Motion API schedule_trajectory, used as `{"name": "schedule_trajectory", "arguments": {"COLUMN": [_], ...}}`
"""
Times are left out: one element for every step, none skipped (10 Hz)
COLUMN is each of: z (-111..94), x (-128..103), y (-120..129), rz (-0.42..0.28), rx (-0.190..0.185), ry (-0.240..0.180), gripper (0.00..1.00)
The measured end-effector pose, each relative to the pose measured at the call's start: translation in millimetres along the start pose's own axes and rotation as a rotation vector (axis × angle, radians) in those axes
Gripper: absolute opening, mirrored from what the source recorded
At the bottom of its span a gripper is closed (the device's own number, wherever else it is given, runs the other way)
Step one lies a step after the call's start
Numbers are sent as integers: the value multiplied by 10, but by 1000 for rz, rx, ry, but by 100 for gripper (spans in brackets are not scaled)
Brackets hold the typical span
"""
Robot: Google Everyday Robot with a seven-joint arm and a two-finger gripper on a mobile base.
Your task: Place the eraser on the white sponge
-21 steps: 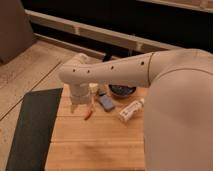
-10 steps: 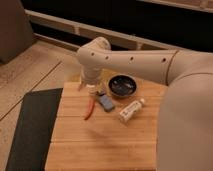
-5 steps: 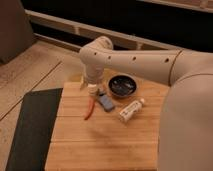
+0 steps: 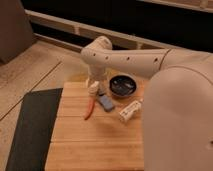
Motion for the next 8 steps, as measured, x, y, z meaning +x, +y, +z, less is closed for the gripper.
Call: {"name": "schedule_trajectory", "arguments": {"z": [66,200,371,501,623,678,815,866], "x": [-36,-14,74,187,322,374,422,357], "y": [-19,-85,-200,-274,-328,-347,-372,-335], "rz": [10,26,47,65,91,103,126,134], "rx": [1,17,56,89,121,134,169,173], "ry": [12,50,113,179,259,293,365,381], "gripper": [65,65,65,65,65,65,65,65]}}
